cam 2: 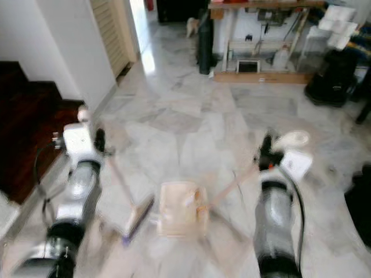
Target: Sweep floor
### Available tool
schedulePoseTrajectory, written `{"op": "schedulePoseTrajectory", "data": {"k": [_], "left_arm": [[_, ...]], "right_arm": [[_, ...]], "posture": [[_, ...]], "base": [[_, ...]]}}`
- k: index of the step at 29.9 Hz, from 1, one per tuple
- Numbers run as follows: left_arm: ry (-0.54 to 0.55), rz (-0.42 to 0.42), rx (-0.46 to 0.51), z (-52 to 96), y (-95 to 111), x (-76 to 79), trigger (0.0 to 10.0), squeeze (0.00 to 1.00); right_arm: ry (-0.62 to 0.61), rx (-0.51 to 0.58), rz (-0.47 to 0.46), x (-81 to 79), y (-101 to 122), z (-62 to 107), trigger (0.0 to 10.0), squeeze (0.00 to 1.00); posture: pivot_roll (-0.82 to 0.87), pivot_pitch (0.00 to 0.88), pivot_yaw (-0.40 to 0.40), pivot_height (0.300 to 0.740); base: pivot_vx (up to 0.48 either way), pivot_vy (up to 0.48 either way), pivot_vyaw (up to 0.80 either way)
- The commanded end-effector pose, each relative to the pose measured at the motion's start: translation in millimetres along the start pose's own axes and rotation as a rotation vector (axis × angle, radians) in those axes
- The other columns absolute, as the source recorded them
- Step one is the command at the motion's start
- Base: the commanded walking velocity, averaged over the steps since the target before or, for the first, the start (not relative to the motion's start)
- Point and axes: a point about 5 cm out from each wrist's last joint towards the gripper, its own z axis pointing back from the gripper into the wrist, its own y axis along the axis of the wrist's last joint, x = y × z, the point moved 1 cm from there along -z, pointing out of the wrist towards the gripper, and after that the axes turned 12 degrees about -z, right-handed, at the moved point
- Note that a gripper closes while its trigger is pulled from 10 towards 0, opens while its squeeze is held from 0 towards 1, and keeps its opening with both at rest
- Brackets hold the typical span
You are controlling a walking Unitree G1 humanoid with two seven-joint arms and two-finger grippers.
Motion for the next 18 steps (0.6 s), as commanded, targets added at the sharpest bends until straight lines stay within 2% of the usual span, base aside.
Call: {"op": "schedulePoseTrajectory", "data": {"k": [1,11,18], "left_arm": [[0.015,-0.012,0.056,-5.0,14.0,-6.3,10.0,0.00],[0.011,-0.015,0.060,-4.2,14.7,-7.4,10.0,0.00],[0.004,-0.013,0.058,-3.7,14.6,-5.5,10.0,0.00]], "right_arm": [[0.030,0.041,-0.031,-11.3,6.2,-6.1,10.0,0.00],[0.034,0.033,-0.035,-15.3,2.6,-6.0,10.0,0.00],[0.046,0.030,-0.024,-17.0,0.7,-5.3,10.0,0.00]], "posture": [[-0.08,0.000,0.086,0.740],[-0.07,0.000,0.091,0.740],[-0.07,0.000,0.090,0.740]], "base": [[0.000,0.356,0.00],[0.000,0.352,0.00],[0.000,0.349,0.77]]}}
